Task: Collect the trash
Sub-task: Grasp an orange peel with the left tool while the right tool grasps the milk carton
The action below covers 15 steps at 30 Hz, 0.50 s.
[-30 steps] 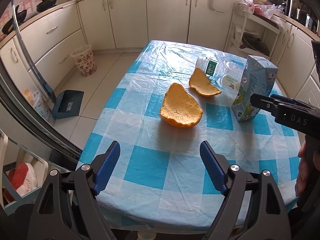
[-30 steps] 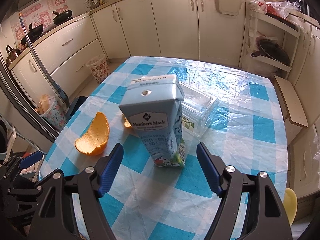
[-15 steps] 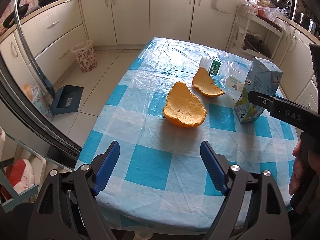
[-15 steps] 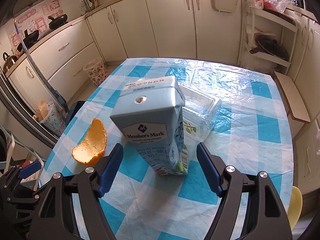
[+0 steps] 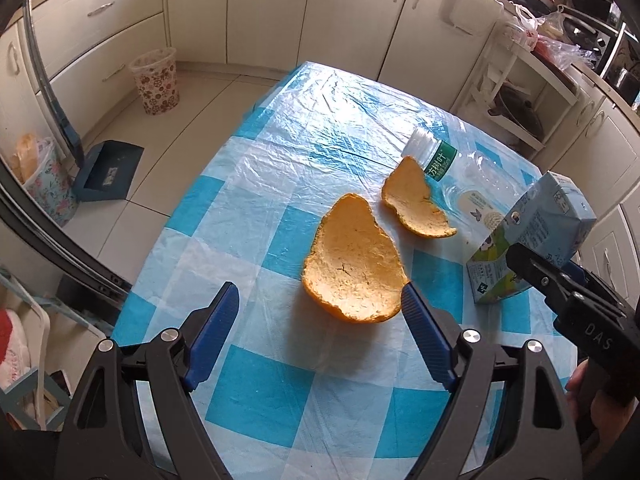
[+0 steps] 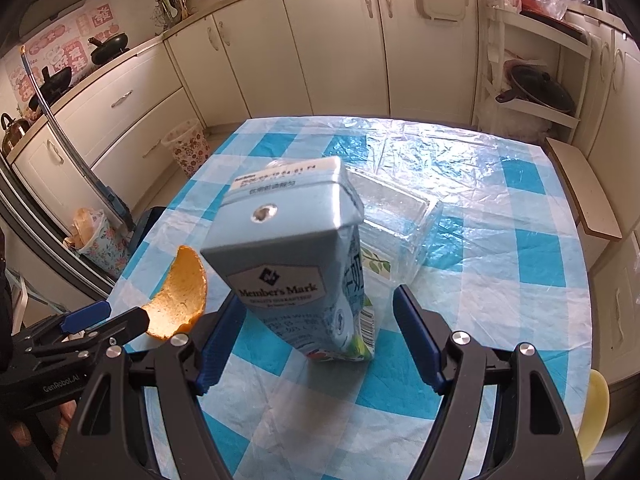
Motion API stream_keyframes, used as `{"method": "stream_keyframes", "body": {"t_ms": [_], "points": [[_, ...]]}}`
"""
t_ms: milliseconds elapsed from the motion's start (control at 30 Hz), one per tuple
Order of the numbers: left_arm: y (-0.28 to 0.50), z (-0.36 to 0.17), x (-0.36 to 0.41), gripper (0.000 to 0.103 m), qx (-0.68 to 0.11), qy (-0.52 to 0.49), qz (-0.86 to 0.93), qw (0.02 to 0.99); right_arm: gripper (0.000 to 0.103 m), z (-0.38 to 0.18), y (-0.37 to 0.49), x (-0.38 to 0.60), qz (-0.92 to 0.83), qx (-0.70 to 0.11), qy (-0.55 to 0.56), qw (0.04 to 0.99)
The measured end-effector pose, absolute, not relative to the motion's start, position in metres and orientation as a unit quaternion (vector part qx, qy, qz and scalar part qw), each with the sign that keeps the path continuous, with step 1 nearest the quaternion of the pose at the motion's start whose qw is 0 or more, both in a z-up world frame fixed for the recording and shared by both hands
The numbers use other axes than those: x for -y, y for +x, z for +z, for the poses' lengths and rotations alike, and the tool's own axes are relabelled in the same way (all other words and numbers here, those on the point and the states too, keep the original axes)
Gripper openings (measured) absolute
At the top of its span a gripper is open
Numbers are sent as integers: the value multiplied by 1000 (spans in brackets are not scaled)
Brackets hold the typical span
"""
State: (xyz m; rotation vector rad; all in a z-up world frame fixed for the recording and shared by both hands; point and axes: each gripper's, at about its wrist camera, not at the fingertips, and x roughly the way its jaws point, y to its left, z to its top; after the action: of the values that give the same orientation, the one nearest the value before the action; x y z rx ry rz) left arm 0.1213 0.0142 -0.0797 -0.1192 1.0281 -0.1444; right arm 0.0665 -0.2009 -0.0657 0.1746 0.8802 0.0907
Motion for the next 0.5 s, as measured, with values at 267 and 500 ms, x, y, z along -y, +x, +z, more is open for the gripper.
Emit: {"method": "stream_keyframes", "body": {"t_ms": [267, 500], "points": [[132, -98, -7, 79, -512, -73, -70, 853, 73, -69, 68, 207, 43, -428, 92, 898], [140, -109, -4, 29, -518, -80, -67, 849, 73, -75, 69, 212, 42, -432, 95, 896]]}}
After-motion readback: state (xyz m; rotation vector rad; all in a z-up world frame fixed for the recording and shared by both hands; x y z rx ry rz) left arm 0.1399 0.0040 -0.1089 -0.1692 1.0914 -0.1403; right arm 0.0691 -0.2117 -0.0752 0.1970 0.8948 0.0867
